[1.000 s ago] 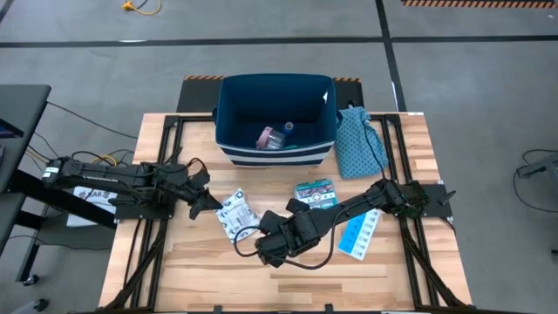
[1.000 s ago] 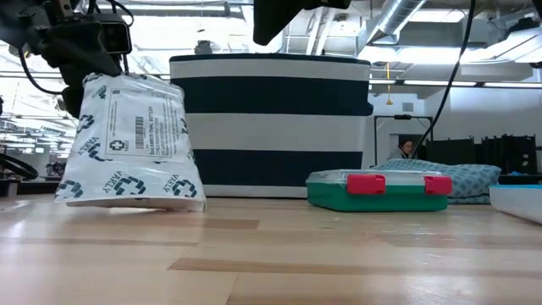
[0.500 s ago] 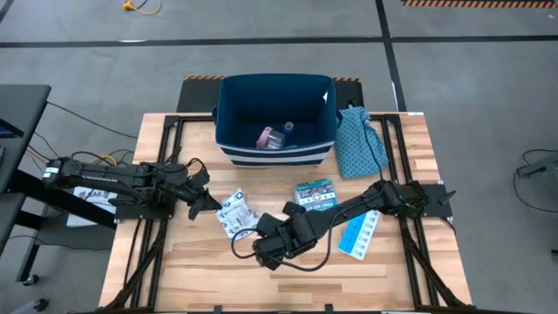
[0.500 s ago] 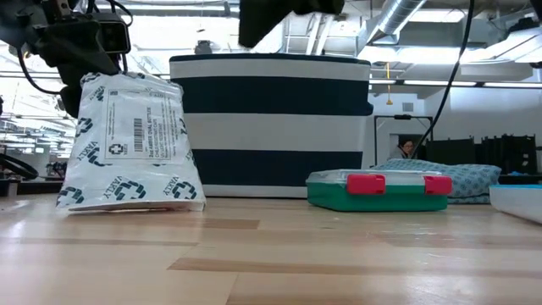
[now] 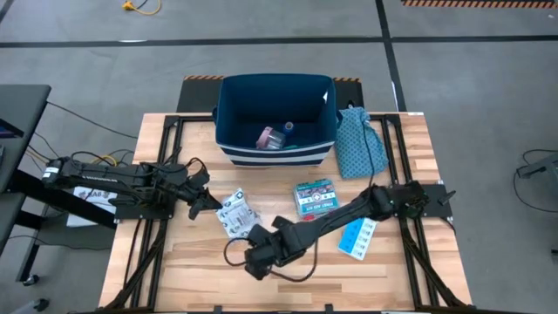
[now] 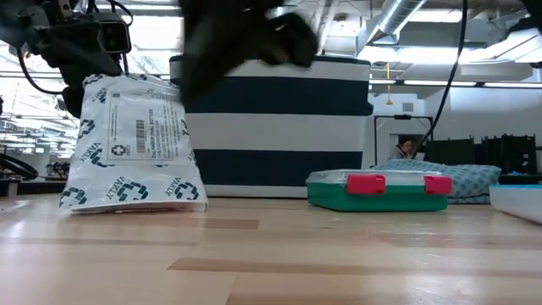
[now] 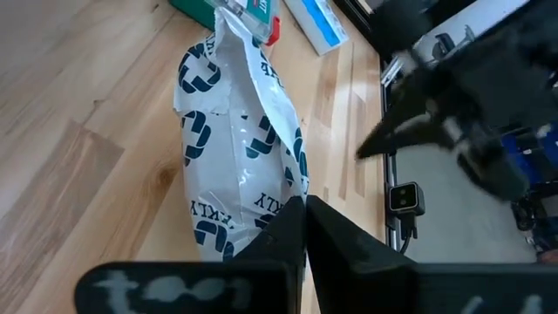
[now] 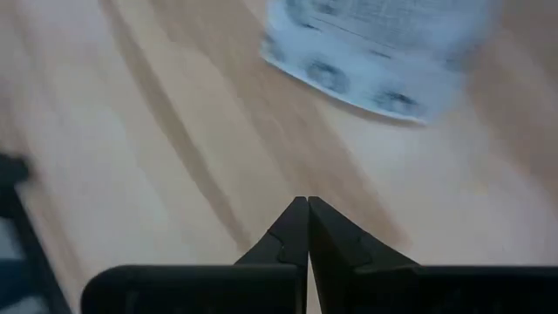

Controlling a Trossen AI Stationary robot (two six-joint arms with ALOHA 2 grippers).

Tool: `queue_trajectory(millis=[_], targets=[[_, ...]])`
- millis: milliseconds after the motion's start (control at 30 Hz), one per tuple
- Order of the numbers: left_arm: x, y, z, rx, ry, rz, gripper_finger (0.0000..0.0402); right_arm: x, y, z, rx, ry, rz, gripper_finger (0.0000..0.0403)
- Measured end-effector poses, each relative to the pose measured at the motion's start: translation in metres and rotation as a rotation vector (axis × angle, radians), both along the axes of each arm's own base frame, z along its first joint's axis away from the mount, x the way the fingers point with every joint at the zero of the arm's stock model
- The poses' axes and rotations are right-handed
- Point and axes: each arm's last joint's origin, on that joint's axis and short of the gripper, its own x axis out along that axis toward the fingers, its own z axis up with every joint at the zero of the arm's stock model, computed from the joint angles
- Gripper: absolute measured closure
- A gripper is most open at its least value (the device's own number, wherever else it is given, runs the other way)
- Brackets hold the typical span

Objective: Pick & place medical supplies in basket/bin

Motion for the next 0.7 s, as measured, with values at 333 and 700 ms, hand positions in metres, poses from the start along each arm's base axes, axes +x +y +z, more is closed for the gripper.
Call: queue_trajectory(millis=[333,700], targets=[[-0.001,0.000,-0.002,-0.002,0.019,-0.010,0.0401,0.027,-0.020,-0.039,0.046,0.017,0.035,0.0403],[-0.001,0.000,-0.003,-0.003,0.030,-0.013,0.0401,0.037,-0.050,-0.042,0.023,0.045,0.091,0.0403]])
